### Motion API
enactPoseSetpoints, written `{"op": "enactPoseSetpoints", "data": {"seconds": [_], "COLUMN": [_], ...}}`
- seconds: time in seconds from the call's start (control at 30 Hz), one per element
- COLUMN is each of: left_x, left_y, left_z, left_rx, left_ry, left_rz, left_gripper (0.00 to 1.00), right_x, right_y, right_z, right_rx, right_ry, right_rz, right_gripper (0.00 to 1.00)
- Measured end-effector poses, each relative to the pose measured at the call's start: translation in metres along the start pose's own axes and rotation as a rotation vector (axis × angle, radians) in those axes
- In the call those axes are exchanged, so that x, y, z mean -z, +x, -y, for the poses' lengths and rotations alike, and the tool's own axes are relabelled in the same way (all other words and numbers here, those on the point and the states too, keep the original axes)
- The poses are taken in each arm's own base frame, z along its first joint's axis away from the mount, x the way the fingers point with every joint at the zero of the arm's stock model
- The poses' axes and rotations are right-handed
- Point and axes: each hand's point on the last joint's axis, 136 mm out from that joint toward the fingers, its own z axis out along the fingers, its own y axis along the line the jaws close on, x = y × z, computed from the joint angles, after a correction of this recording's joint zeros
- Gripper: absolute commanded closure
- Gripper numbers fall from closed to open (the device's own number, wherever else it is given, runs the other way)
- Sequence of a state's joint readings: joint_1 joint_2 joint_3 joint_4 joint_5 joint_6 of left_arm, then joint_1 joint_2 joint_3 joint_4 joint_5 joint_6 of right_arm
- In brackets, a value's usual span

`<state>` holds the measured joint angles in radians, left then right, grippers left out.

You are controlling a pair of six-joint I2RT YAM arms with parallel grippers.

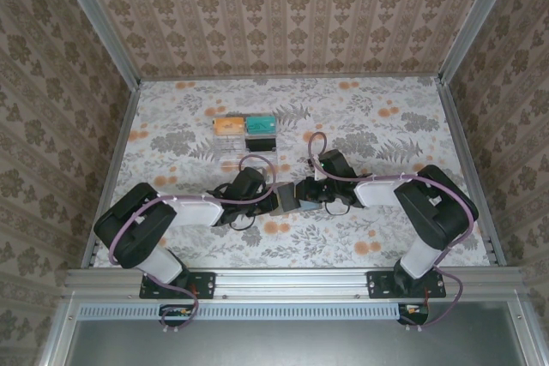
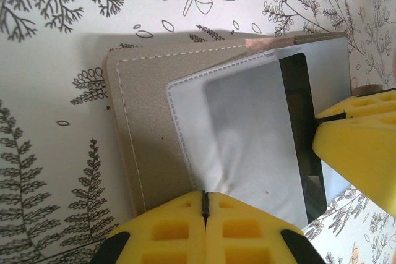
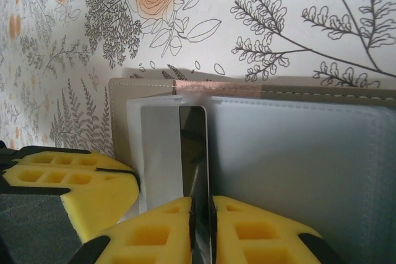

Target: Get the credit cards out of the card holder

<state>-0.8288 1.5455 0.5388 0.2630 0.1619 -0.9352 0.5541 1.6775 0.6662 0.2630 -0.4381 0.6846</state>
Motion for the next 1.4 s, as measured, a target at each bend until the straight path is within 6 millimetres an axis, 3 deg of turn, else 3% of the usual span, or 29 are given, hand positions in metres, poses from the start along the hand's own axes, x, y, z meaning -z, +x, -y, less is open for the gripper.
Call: {"op": "enactPoseSetpoints", "data": {"seconds": [0.17,0.3,0.57,1.0,1.2,1.23,1.4], "left_x": [0.000,0.000,0.000,0.000,0.003,0.005,0.036], "left_y": [0.000,0.000,0.000,0.000,0.001,0.001,-0.015], "left_z": [0.000,0.000,0.001,0.001,0.000,0.000,0.014], "left_rx": [0.000,0.000,-0.001,-0.001,-0.006,-0.007,-0.038], "left_ry": [0.001,0.001,0.003,0.003,-0.008,-0.014,0.001], "left_rz": [-0.002,-0.002,-0.001,-0.001,-0.010,-0.014,0.038], "left_gripper": [1.00,1.00,1.00,1.00,1.00,0.96,0.52], "right_x": [-0.005,-0.007,-0.002,0.050,0.075,0.081,0.106], "right_y": [0.000,0.000,-0.004,-0.023,-0.026,-0.027,-0.035], "right_z": [-0.002,-0.002,0.002,0.019,0.002,-0.003,-0.029], "right_rx": [0.004,0.003,-0.001,0.003,0.047,0.062,0.153], "right_ry": [-0.029,-0.035,-0.028,0.014,-0.009,-0.018,-0.024], "right_rz": [-0.006,-0.009,0.001,0.091,0.126,0.140,0.187], "right_gripper": [0.84,1.00,1.00,1.00,1.00,1.00,1.00]}}
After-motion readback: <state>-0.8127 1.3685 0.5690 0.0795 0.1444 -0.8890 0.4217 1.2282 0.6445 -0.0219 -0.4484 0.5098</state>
